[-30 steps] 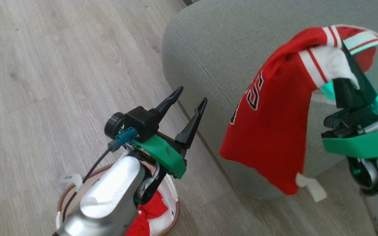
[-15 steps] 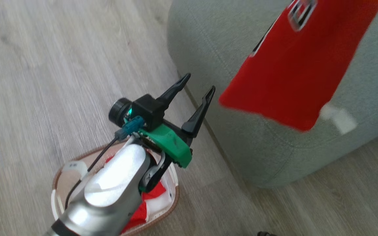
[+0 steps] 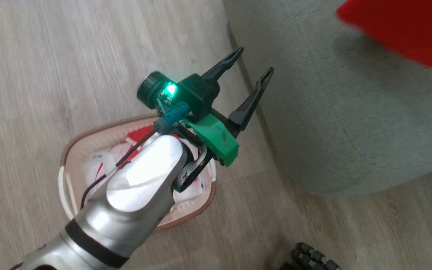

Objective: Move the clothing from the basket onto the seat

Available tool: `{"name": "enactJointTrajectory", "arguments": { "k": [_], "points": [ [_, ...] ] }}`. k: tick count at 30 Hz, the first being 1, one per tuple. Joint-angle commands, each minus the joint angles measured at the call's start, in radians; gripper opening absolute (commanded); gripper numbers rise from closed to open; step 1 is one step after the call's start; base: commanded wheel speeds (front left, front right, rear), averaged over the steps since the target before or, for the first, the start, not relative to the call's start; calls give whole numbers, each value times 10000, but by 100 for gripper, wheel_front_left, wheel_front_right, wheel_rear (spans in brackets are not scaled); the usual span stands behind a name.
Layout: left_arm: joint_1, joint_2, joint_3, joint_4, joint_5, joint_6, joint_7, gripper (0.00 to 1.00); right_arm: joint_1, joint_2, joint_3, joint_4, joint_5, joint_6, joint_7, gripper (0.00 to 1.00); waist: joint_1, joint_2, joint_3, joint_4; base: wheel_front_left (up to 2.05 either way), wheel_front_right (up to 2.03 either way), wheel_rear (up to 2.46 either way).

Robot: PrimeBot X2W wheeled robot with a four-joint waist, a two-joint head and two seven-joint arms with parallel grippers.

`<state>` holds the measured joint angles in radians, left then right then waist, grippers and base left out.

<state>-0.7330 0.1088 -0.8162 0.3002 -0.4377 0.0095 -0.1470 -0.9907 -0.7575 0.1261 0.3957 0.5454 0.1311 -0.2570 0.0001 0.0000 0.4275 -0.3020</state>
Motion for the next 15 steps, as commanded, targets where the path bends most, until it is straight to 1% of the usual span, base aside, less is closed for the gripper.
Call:
{"name": "enactJointTrajectory", "arguments": {
  "k": [1,3,7,12,15],
  "points": [
    [-398,-50,190,-332,150,60,25,100,-180,-471,-207,81,-77,-4,-48,0,-1,0,633,501,0,0,0],
    [-529,-77,146,-354,219,104,62,100,-353,-609,-312,656,-245,-4,-48,0,-1,0,922,635,0,0,0],
    [-746,-116,79,-389,332,184,93,100,-478,-517,-193,1974,-397,-4,-48,0,-1,0,1396,851,0,0,0],
    [-949,-177,6,-361,400,241,68,100,-492,-298,709,3436,-304,-4,-48,0,-1,0,1761,1069,0,0,0],
    [-982,-220,-38,-285,377,253,9,100,-539,-175,1530,4562,-30,-4,40,0,-1,0,1802,1184,0,0,0]
  ]
}}
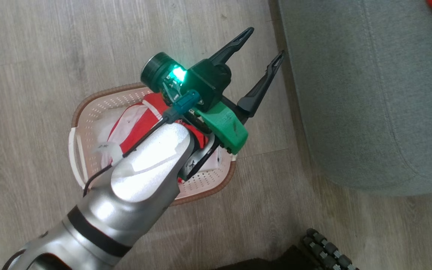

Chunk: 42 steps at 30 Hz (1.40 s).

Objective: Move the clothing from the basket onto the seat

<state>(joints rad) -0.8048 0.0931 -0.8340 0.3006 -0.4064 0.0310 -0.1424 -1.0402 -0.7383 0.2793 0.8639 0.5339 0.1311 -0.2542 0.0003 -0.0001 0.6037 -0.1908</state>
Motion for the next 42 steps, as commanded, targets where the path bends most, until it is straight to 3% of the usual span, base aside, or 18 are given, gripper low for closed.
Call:
{"name": "enactJointTrajectory", "arguments": {
  "k": [1,8,9,11,12,13,14,15,16,23,31,35,42],
  "points": [
    [-266,-72,135,-259,51,45,-62,100,-111,-332,277,185,255,-4,159,0,-3,1,35,104,0,0,0],
    [-198,-44,177,-114,-68,103,-218,100,-417,-356,1968,832,2263,-4,2322,0,-3,1,-165,214,0,0,0],
    [-179,-32,188,-92,-92,114,-224,100,-416,-402,2201,783,2602,-4,2744,9,-3,1,-208,206,0,0,0],
    [-145,-26,189,-60,-137,127,-225,100,-420,-564,2638,681,3208,-4,3517,39,-3,1,-291,196,0,0,0],
    [-136,-29,182,-49,-156,126,-230,100,-433,-648,2828,630,3463,-4,3803,42,-3,1,-339,195,0,0,0],
    [-132,-34,173,-45,-173,124,-240,100,-446,-728,3006,588,3691,-4,4041,51,-3,1,-383,198,0,0,0],
    [-127,-40,165,-35,-191,117,-259,100,-447,-797,3173,556,3901,-4,4237,68,-3,1,-443,206,0,0,0],
    [-116,-41,164,-23,-214,110,-282,100,-452,-858,3326,526,4083,-4,4364,95,-3,1,-512,208,0,0,0],
    [-97,-35,169,-7,-242,103,-307,100,-459,-910,3471,496,4235,-4,4428,100,-3,1,-593,207,0,0,0],
    [259,93,270,151,-523,49,-522,100,-308,-1028,4392,546,4885,-4,4843,100,-3,1,-1431,86,0,0,0],
    [1223,384,516,260,-1121,-34,-820,100,-242,-1252,5740,51,5338,-4,5299,100,-3,1,-3207,-265,0,0,0],
    [1666,511,649,163,-1373,-36,-912,100,-431,-1546,6180,-504,5305,-4,4818,100,-3,1,-3988,-285,0,0,0],
    [2436,839,991,-280,-1668,174,-1039,100,-519,-1888,6423,-1612,5417,-4,2999,100,-3,1,-5000,42,0,0,0]
  ]
}}
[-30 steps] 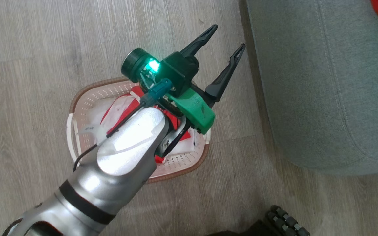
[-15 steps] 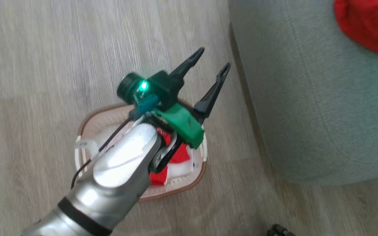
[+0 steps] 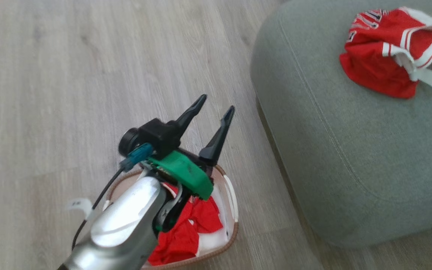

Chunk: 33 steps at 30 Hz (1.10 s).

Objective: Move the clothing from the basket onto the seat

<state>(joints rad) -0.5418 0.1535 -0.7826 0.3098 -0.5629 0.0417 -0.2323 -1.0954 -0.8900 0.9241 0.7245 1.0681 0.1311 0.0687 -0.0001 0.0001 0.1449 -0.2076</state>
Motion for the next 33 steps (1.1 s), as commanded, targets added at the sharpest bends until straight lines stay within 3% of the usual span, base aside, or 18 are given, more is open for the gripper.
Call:
{"name": "enactJointTrajectory", "arguments": {
  "k": [1,13,19,24,29,33],
  "points": [
    [-90,295,533,-447,-131,103,-154,100,114,-418,-43,-370,124,-4,-490,100,1,-1,-539,305,0,0,0],
    [1218,1271,1297,-1583,-386,761,-228,100,1959,-1067,-521,-2078,362,-4,-2547,100,1,-1,-1264,1363,0,0,0],
    [1762,1546,1602,-1993,-475,1154,-244,100,3719,-878,-1931,-2251,112,-4,-3245,100,1,-1,-1303,2004,0,0,0],
    [2139,1636,1876,-2138,-432,1392,-268,100,4941,2,-4073,-2676,-664,-4,-3298,100,1,-1,-1278,2204,0,0,0],
    [2659,1610,2332,-2291,-351,1503,-288,100,7203,1808,-7016,-3947,-2694,-4,-3302,100,1,-1,-1280,2367,0,0,0],
    [3110,1489,2968,-2661,-120,1486,-291,100,8822,3204,-8297,-5193,-3862,-4,-3303,100,1,-1,-1282,2472,0,0,0]
  ]
}}
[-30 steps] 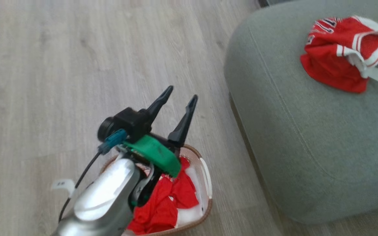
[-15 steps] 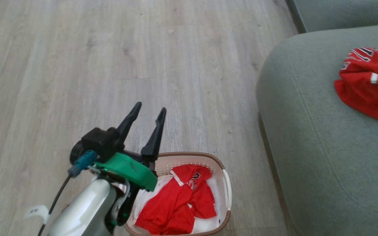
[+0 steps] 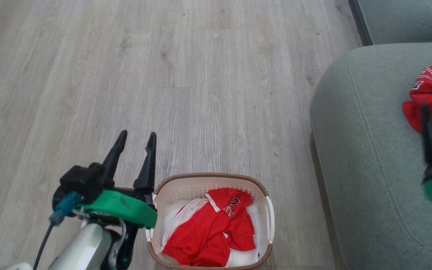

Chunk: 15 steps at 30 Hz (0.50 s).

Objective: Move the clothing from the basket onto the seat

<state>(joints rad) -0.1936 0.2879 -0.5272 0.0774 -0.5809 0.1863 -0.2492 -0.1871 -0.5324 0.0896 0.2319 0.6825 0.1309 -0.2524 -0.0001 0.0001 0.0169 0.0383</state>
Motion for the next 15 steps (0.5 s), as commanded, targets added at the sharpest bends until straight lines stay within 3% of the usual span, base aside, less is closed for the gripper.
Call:
{"name": "enactJointTrajectory", "arguments": {
  "k": [1,8,15],
  "points": [
    [-256,115,536,-409,174,25,-123,100,85,-67,-119,-457,-180,-2,-91,100,1,-1,-7,40,0,0,0],
    [379,-295,1341,-718,1102,-113,-124,100,1478,1515,-802,-1871,-1517,-2,-92,100,1,-1,-35,199,0,0,0],
    [924,-882,2087,-715,2112,-400,-125,100,2225,2619,-573,-2752,-2694,-2,-92,100,1,-1,-104,200,0,0,0]
  ]
}}
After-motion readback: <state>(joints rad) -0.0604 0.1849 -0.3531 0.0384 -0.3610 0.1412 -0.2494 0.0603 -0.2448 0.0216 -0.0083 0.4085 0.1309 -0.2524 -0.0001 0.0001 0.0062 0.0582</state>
